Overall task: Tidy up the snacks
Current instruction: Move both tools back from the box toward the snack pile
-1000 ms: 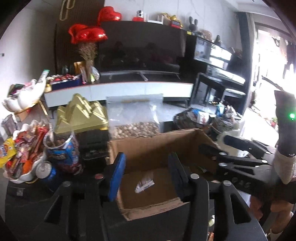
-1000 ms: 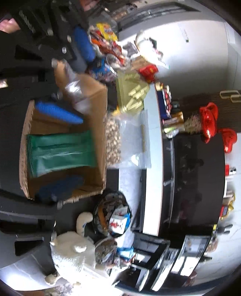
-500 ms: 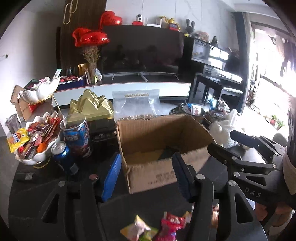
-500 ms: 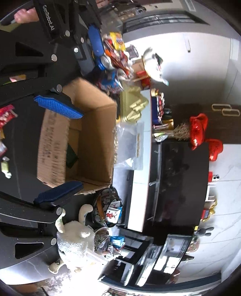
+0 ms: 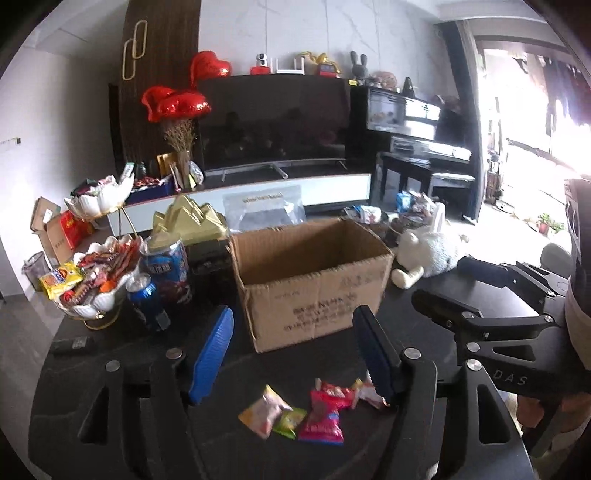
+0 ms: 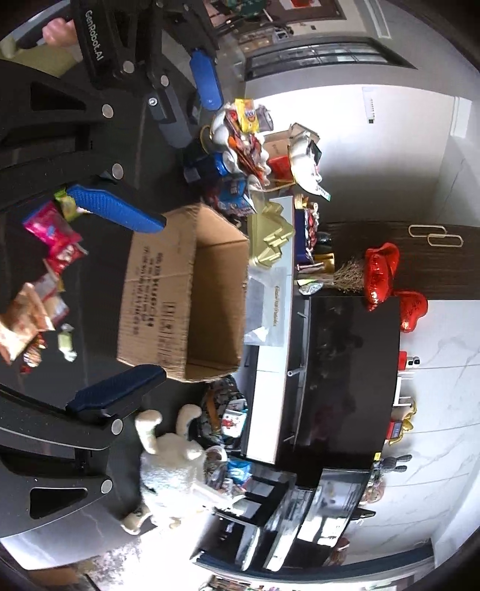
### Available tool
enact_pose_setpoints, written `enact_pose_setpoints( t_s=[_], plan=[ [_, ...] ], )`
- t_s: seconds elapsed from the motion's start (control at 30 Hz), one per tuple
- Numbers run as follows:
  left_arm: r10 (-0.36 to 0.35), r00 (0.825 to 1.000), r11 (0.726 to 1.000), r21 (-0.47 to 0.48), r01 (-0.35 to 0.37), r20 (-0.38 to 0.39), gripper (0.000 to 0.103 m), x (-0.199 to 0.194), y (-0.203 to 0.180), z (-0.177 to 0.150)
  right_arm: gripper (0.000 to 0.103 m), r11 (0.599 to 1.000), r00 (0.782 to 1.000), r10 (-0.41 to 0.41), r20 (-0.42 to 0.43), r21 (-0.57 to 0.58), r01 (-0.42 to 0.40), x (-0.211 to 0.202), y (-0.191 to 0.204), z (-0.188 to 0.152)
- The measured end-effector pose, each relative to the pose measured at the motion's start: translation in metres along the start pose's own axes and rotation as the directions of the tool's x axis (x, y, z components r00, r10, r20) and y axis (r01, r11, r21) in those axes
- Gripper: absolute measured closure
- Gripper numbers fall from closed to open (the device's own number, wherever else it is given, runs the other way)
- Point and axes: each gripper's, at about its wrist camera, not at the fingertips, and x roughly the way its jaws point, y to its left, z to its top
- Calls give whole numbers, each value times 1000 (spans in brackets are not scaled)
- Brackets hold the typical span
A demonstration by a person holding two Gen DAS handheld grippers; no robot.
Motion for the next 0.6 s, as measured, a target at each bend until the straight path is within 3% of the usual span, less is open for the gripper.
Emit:
enact_pose_setpoints(
  t_s=[0.2,0.6],
  plan=[
    [-25,999,1000,5,25,-49,35,-1,-10,-21,25,1000,1000,-13,-21,-8,13,-12,2,-27],
    [-27,985,1000,2,27,-168,34,18,-19,-62,25,999,989,-36,-144,-9,36,1,-4,-69]
  ],
)
